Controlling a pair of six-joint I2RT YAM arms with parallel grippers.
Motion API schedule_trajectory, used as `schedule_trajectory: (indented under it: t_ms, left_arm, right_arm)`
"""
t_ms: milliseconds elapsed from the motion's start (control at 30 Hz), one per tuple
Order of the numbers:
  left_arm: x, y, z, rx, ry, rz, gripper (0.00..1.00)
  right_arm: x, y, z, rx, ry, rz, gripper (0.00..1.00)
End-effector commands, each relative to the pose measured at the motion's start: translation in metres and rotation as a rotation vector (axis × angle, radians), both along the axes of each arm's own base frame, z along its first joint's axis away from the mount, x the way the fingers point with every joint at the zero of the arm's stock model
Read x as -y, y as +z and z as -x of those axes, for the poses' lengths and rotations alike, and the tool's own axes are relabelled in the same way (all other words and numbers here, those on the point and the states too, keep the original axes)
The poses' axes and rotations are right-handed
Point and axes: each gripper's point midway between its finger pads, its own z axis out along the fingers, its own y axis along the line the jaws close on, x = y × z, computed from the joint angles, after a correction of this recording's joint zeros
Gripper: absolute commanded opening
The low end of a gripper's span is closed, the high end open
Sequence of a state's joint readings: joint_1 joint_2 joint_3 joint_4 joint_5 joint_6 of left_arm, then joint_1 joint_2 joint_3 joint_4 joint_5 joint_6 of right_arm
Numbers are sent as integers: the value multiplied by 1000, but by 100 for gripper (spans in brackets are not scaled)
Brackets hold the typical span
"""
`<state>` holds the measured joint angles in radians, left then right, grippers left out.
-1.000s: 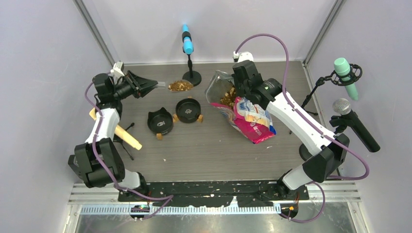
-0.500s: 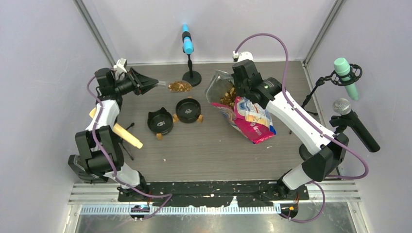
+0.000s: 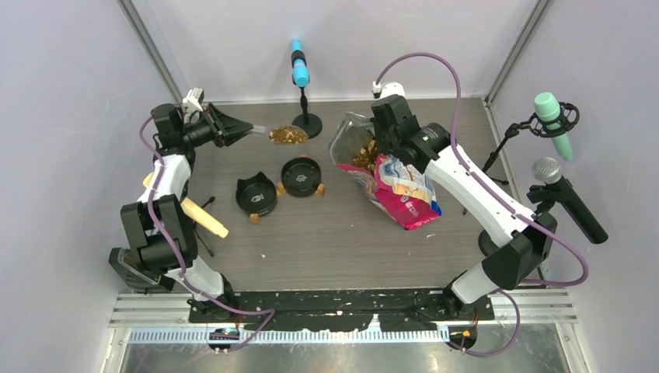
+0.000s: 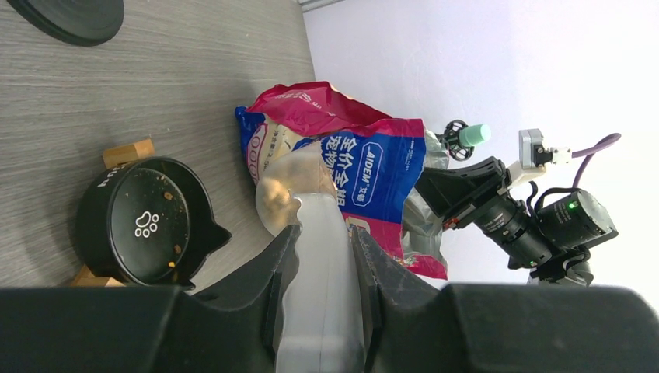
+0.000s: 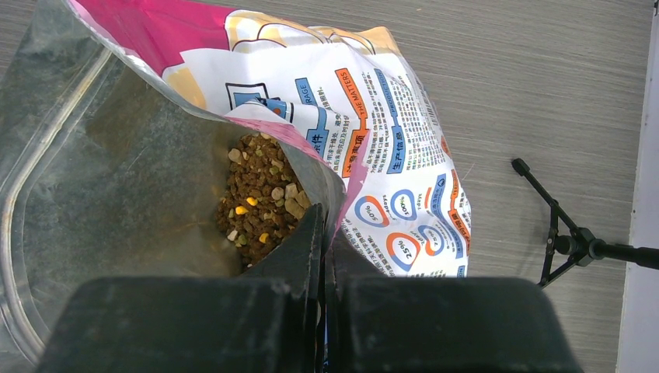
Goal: Serve the pet food
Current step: Pour the pet food into the pet food bowl.
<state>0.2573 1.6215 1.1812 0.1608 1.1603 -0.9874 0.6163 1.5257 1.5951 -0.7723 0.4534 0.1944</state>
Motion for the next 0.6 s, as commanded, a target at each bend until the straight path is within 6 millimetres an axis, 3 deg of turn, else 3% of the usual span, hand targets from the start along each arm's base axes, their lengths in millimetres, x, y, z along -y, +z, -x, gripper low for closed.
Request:
schedule_trajectory:
  t_ms: [0,167,367,567]
  left_arm:
    - [3,29,2,104,-40,-19,0]
    - [1,36,1,109,-31,-56,0]
    - [-7,25,1,70,-4,-162,0]
    - [-5,17,3,42,-33,-152,0]
  right_arm:
    - [0,10,-12,38,-26,-22,5]
    - [-2,8,-12,33,-24,-25,5]
    - [0,6,-11,31,-30,-22,5]
    - [1,6,-10,29,-31,-23,5]
